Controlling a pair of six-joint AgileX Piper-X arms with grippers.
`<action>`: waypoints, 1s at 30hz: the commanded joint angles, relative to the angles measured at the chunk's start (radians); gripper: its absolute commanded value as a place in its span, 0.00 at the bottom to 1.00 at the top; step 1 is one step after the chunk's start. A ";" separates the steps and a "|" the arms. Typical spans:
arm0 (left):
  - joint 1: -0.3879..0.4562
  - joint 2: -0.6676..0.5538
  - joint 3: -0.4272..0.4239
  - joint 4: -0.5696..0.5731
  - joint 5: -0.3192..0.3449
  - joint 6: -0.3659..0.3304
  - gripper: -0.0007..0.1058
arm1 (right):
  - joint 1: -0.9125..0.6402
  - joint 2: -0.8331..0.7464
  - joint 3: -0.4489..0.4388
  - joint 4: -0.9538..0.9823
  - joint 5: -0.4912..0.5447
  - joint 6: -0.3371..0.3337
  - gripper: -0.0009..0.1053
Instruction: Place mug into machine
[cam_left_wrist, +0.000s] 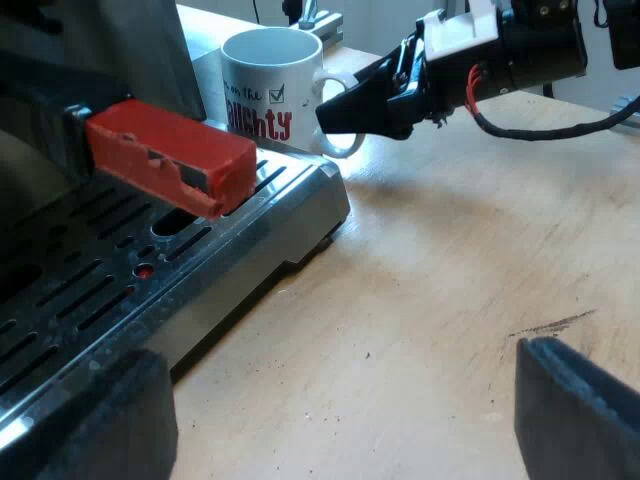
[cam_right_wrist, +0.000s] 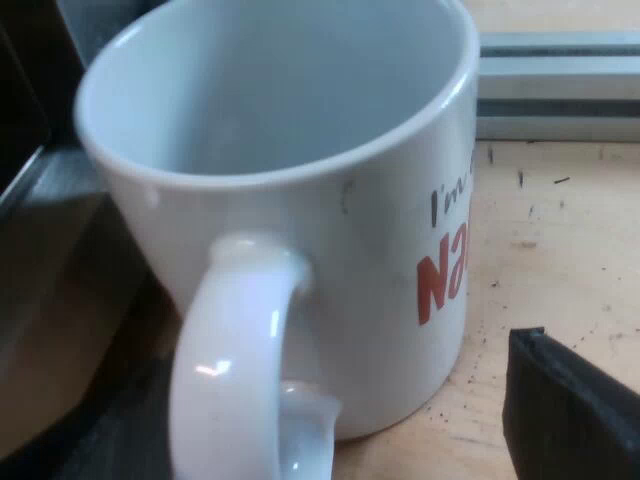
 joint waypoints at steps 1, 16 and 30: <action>-0.006 0.001 -0.005 -0.005 -0.004 -0.002 0.68 | 0.001 0.029 -0.028 -0.013 -0.001 -0.002 0.65; -0.006 0.001 -0.005 -0.005 -0.004 -0.002 0.68 | 0.001 -0.008 -0.038 0.027 -0.002 -0.002 0.01; -0.006 0.001 -0.005 -0.005 -0.208 0.000 0.68 | 0.001 -0.526 -0.013 0.495 0.015 -0.070 0.01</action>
